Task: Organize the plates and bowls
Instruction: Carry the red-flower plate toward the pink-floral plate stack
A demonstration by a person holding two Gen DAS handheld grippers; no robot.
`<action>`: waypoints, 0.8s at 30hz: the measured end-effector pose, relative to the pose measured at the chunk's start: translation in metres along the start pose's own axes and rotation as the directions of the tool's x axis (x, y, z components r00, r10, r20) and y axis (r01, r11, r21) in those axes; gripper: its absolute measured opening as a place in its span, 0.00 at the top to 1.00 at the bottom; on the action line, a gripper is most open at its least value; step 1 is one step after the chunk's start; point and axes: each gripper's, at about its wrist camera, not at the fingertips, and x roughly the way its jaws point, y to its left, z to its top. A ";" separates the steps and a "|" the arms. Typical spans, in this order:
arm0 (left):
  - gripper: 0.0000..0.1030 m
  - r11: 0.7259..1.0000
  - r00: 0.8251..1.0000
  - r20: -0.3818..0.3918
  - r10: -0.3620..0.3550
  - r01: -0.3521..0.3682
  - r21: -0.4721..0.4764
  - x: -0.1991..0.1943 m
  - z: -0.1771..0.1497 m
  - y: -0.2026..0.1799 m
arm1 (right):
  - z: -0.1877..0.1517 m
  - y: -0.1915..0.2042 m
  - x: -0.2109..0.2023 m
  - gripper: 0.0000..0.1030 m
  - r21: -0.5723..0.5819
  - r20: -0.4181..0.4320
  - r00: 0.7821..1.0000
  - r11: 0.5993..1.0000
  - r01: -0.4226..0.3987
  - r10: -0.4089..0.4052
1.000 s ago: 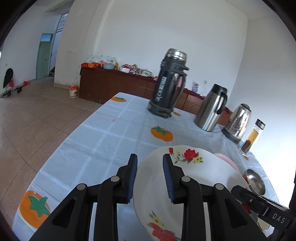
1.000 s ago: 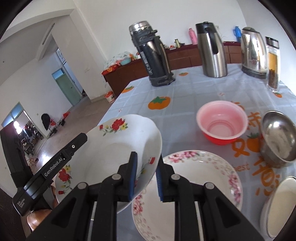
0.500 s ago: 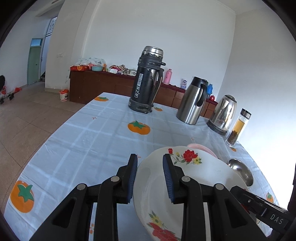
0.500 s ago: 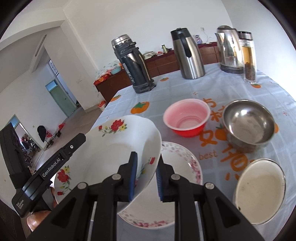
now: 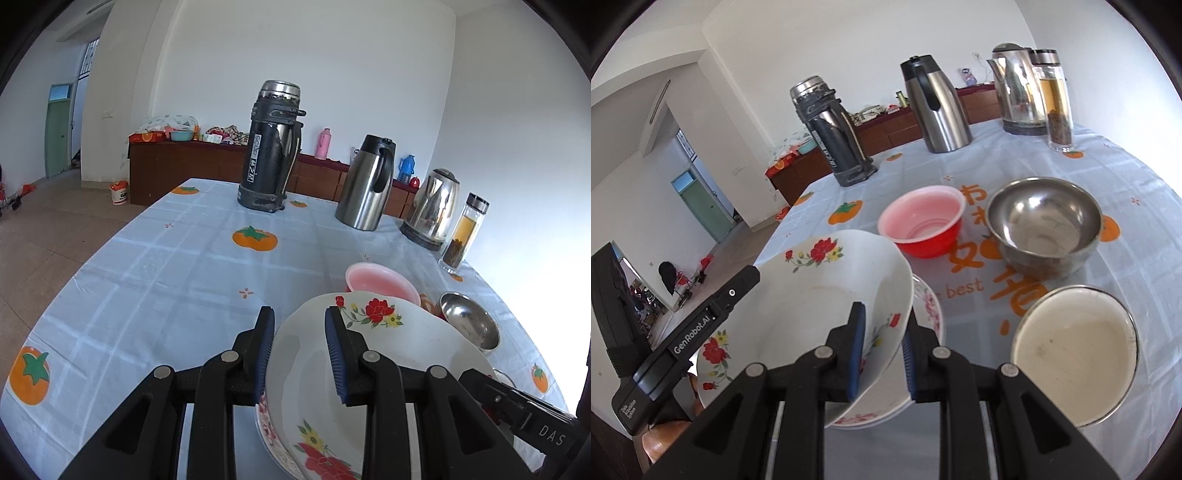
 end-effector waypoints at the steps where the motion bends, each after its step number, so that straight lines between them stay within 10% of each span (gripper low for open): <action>1: 0.70 1.000 1.000 -0.003 0.000 0.000 0.000 0.001 -0.001 -0.001 | -0.001 -0.002 0.001 0.81 0.002 -0.001 1.000 1.000 0.004 -0.004; 24: 0.70 1.000 1.000 -0.028 0.001 -0.001 -0.011 0.023 -0.020 0.000 | -0.019 -0.011 0.020 0.81 -0.032 -0.020 0.998 0.998 0.062 -0.063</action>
